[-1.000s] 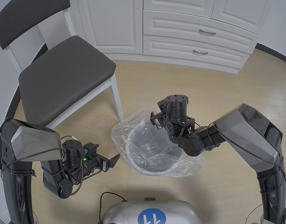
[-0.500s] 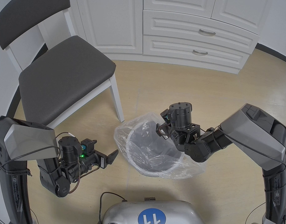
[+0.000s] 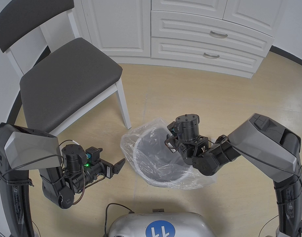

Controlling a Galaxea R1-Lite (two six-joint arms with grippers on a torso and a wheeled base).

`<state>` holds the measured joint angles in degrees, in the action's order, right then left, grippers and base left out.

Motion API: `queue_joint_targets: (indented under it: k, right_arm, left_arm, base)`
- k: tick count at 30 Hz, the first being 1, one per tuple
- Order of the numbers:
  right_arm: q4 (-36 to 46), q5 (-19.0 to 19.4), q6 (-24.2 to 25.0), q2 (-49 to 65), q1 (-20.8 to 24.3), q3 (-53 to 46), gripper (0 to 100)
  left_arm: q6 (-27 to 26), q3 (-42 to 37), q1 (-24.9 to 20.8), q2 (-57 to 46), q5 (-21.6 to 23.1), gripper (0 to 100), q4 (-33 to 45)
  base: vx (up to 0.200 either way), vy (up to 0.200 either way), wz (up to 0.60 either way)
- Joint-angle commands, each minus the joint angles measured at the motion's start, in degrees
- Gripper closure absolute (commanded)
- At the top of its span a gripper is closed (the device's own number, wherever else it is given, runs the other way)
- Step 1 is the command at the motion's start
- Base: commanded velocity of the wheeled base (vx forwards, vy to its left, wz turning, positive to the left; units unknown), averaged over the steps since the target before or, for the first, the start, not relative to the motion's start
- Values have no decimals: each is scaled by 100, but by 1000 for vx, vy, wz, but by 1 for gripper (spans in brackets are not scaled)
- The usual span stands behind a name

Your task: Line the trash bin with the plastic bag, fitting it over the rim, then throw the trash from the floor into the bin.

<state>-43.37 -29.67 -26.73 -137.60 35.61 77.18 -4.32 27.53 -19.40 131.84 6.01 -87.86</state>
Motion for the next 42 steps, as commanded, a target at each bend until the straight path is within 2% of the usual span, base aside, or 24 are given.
queue_joint_targets:
  k: [1,7,15,27,32,33,38,42]
  right_arm:
    - [-13,-12,2,31,7,122,100]
    - [-66,-47,28,101,-28,482,100]
    - [-567,-56,37,-496,-28,1238,100]
    - [-822,-47,10,-892,-124,1651,100]
    - [-1085,5,-51,-1226,-212,2284,100]
    - [-1085,5,-51,-1226,-212,2284,0]
    - [-1015,23,-139,-734,-160,1467,0]
    - [-374,49,-130,268,-151,227,0]
  left_arm:
    - [1,16,-3,-1,-3,0,-3]
    - [10,33,6,-18,-3,0,-3]
    - [1,42,-12,-18,-21,0,-3]
    - [1,51,-20,-18,-30,0,-3]
    - [1,51,-29,-27,-30,0,-3]
    - [1,51,-29,-27,-30,0,-3]
    - [1,42,-38,-36,-30,0,-12]
    - [1,25,-47,-71,-38,0,-3]
  base:
    - [0,0,0]
    - [0,0,0]
    - [0,0,0]
    - [0,0,0]
    - [0,0,0]
    - [0,0,0]
    - [0,0,0]
    - [0,0,0]
